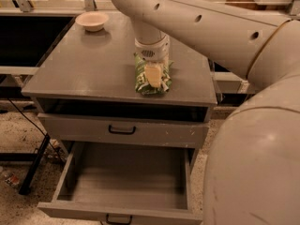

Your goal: Place green jalapeno chip bag into middle drawer

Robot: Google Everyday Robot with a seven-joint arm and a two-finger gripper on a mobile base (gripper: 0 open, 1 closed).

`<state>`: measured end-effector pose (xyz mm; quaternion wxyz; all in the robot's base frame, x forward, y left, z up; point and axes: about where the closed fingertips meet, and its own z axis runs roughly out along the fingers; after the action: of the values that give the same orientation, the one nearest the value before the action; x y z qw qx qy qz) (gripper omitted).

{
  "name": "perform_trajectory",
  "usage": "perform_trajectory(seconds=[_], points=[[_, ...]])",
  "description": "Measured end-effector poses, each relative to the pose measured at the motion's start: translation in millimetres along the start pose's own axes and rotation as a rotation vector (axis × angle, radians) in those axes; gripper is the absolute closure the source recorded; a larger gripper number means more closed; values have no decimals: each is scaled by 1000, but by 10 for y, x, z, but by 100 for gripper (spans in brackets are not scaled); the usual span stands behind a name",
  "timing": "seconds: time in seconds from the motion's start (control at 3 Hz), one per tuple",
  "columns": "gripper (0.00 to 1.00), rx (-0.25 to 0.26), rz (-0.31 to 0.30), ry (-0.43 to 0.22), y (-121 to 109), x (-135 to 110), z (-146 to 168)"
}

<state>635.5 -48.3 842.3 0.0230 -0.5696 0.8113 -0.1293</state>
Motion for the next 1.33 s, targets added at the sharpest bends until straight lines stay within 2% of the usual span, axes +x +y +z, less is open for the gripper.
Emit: perform_trajectory(seconds=[0.33,0.67,1.0,1.33], points=[[100,0,0,0,0,0,0],[100,0,0,0,0,0,-1],[100,26,-12,-35,3,47,-64],[100,73,24,-77,13,354,-204]])
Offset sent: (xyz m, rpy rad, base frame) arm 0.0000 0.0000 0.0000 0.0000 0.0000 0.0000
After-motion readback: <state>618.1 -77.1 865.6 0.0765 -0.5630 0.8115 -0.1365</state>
